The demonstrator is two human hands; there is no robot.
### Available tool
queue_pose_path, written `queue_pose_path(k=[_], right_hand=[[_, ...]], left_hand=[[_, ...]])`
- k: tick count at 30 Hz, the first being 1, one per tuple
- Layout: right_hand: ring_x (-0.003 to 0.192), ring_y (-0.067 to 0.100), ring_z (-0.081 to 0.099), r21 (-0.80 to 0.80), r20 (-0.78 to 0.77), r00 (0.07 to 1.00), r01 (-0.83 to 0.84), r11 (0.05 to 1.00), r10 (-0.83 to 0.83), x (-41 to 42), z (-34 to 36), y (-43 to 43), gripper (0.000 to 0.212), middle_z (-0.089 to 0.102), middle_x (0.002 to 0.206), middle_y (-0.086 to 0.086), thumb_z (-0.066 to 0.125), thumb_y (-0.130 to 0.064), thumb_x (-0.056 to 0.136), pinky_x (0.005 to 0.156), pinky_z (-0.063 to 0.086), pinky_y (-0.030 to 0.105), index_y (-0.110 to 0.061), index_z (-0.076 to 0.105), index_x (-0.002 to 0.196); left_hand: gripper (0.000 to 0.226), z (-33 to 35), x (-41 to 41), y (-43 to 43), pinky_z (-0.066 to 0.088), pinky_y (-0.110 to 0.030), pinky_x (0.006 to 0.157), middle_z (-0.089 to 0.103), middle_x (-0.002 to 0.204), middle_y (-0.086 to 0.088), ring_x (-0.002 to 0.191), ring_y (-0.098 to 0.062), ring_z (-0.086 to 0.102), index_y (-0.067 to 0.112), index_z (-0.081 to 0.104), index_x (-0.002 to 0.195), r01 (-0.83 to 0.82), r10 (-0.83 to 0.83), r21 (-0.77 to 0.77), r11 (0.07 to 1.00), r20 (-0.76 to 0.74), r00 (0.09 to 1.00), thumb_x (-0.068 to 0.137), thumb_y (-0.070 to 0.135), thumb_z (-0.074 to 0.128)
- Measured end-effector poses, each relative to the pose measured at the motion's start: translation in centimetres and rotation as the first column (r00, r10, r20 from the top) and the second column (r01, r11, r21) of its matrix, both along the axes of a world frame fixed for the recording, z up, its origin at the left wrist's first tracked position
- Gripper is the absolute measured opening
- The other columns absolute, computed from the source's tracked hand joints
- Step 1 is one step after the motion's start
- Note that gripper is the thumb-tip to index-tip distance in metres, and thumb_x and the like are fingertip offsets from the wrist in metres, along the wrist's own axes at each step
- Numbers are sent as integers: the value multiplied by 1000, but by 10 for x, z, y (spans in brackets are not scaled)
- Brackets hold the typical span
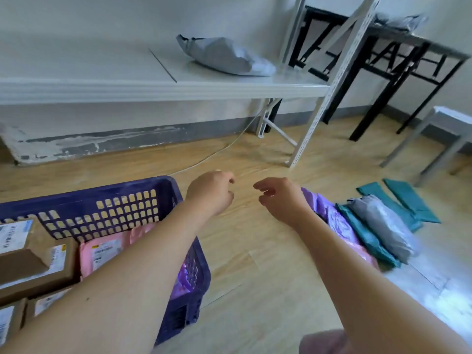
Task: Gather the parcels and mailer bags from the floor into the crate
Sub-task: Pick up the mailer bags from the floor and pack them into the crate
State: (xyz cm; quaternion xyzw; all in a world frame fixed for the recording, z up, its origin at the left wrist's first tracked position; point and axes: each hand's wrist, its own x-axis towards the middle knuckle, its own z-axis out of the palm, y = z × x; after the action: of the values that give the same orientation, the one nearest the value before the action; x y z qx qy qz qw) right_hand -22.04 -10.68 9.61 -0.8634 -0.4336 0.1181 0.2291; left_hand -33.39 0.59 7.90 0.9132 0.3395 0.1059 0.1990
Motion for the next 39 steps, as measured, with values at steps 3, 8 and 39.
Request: queue_pose_path(k=[3, 8, 39], right_hand=[[103, 14, 61, 31, -21, 996, 87, 996, -87, 15, 5, -23, 36, 67, 114, -1, 56, -4, 84, 83, 40, 18, -19, 67, 114], [105, 14, 61, 20, -17, 981, 196, 980, -195, 40, 7, -63, 34, 67, 116, -1, 57, -4, 82, 87, 41, 17, -18, 69, 111], [93, 24, 62, -67, -225, 658, 726, 685, -719, 190, -70, -190, 34, 69, 112, 5, 52, -2, 78, 87, 51, 32, -23, 71, 97]], left_hand=[[36, 4, 22, -21, 38, -28, 79, 52, 131, 0, 115, -22, 53, 24, 52, 128, 69, -70, 18, 997, 26, 997, 91, 21, 50], [38, 9, 48, -51, 39, -29, 79, 50, 133, 0, 117, -23, 51, 23, 51, 129, 148, -149, 47, 988, 24, 989, 91, 18, 49], [51, -41, 172, -128, 37, -31, 99, 41, 138, 2, 127, -19, 40, 24, 38, 139, 393, -393, -48, 918, 2, 919, 90, 21, 49]])
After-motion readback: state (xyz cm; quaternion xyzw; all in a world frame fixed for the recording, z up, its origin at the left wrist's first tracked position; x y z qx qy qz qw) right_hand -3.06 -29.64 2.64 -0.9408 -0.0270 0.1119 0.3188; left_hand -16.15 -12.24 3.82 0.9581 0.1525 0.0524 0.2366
